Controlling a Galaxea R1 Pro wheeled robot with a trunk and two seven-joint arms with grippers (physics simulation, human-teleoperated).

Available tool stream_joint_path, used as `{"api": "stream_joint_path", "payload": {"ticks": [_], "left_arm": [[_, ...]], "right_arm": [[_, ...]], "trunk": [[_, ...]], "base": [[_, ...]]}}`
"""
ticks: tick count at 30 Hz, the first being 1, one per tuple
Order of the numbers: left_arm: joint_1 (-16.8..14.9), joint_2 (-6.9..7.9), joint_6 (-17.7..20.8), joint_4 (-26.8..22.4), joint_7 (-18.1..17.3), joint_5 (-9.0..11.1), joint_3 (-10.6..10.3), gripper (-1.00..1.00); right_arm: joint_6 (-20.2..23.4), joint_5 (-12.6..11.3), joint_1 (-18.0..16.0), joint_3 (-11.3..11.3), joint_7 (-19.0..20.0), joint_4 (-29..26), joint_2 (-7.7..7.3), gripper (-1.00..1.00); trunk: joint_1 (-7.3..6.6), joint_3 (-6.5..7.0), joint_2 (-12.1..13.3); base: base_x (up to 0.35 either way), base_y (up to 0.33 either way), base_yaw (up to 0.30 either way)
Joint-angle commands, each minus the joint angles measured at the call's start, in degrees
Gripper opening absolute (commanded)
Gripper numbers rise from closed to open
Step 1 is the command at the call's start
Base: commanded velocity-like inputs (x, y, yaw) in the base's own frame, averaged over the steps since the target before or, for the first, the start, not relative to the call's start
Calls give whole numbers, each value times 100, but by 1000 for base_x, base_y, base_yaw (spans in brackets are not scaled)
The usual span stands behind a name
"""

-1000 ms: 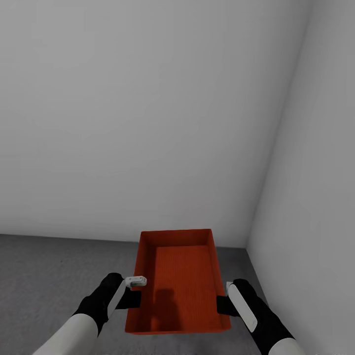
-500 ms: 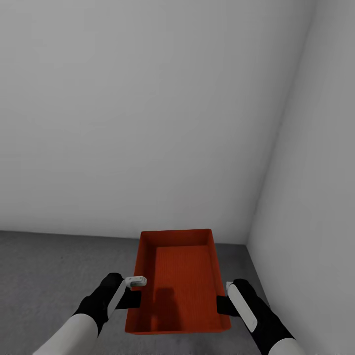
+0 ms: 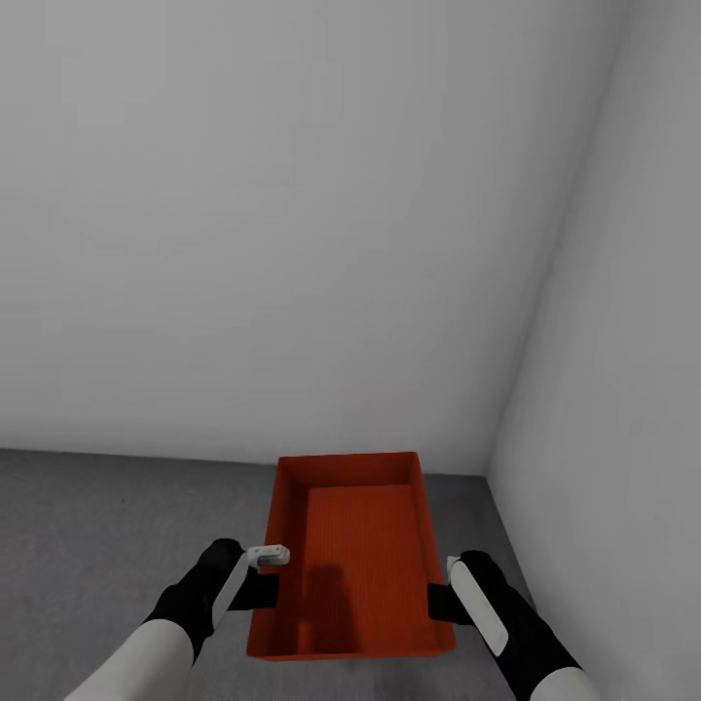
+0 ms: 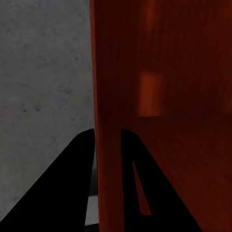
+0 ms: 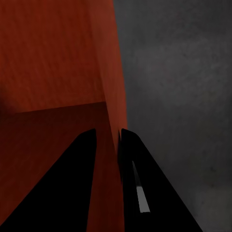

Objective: Move the two storage containers from the living room to the garage. In the garage, place one container on the floor and stack the other container on top of it (either order is fine).

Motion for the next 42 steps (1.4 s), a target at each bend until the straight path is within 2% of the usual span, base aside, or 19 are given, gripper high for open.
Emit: {"api": "stream_joint_path", "payload": {"ticks": [1,42], "left_arm": [[-4,0,26,-11,28,70,6,-100],[-2,-1,26,-11,26,70,7,-100]], "right_arm": [[-32,-147,-5,-3,-41,-9,-1,-100],[-32,-147,-5,-4,-41,-3,-1,-100]], "trunk": [[0,-16,-4],[0,-395,-4]], "base": [[0,0,0],[0,0,0]]}}
